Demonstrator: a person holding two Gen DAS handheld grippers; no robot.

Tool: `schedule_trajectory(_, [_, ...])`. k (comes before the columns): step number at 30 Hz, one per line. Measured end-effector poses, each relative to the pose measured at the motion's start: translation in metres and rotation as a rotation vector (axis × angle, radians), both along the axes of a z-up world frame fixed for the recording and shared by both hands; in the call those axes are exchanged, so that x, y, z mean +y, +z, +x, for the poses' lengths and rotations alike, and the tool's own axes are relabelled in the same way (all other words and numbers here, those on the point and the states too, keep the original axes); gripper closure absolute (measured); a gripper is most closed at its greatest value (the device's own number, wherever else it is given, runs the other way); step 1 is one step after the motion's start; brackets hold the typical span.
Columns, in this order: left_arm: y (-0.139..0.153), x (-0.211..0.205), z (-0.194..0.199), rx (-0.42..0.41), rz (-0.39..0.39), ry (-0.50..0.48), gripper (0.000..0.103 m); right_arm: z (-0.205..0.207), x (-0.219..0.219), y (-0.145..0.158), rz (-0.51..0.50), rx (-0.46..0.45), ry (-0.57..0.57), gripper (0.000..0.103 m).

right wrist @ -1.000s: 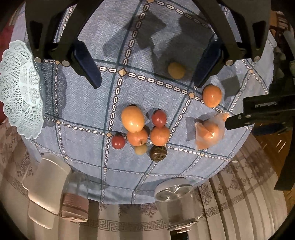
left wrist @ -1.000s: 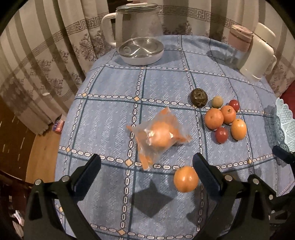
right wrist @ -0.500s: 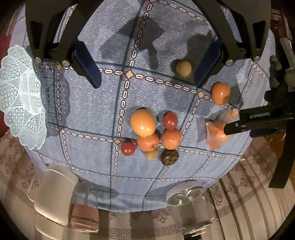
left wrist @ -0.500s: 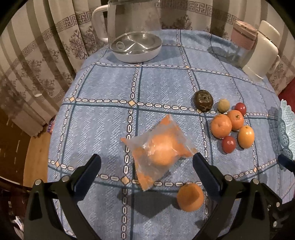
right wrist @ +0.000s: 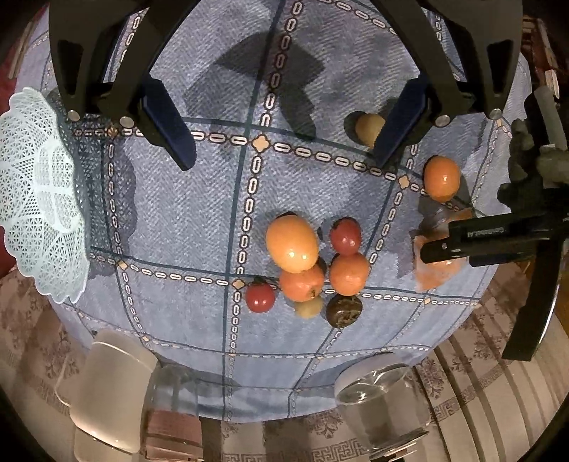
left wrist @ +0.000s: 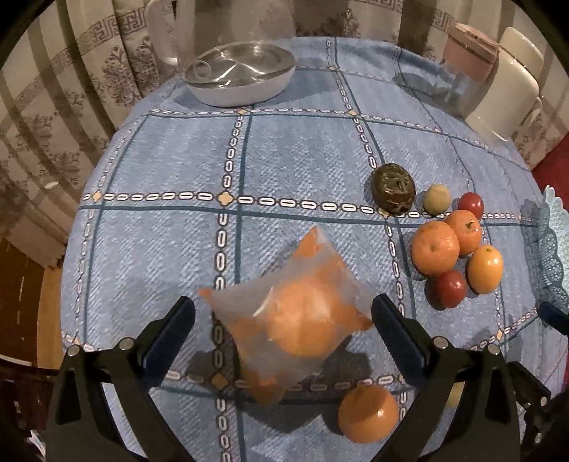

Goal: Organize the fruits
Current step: 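Close the left tool on the plastic bag of oranges, then lift the bag with the left tool while the right tool grasps a large orange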

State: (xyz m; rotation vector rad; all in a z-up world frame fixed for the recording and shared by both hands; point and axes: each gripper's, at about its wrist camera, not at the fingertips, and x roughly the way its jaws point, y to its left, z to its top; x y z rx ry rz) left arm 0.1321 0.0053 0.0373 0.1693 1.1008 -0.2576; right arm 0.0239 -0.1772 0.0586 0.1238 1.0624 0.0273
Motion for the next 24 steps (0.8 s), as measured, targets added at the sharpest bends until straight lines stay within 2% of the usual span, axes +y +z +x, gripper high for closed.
schedule_trajectory(3, [-0.005,-0.005,0.003,0.008,-0.009,-0.021,0.005,0.002,-0.004,-0.001,0.003,0.005,-0.013,0.002])
schedule_trajectory(10, [-0.006,-0.008,0.006,0.008,-0.020,-0.047,0.018,0.014,-0.011,0.001,0.021,0.009,-0.030,0.003])
schedule_trajectory(13, [-0.004,-0.005,0.006,0.015,-0.035,-0.052,0.022,0.026,-0.011,0.001,0.035,0.020,-0.022,0.011])
schedule_trajectory(16, [-0.002,-0.003,0.004,0.012,-0.041,-0.046,0.029,0.038,-0.011,-0.004,0.044,0.041,-0.013,0.024])
schedule_trajectory(17, [-0.001,-0.002,0.003,0.015,-0.047,-0.042,0.035,0.042,-0.012,-0.005,0.051,0.049,-0.010,0.028])
schedule_trajectory(24, [0.011,0.011,-0.004,0.003,-0.052,-0.003,0.037,0.062,-0.011,-0.016,0.065,0.090,0.017,0.045])
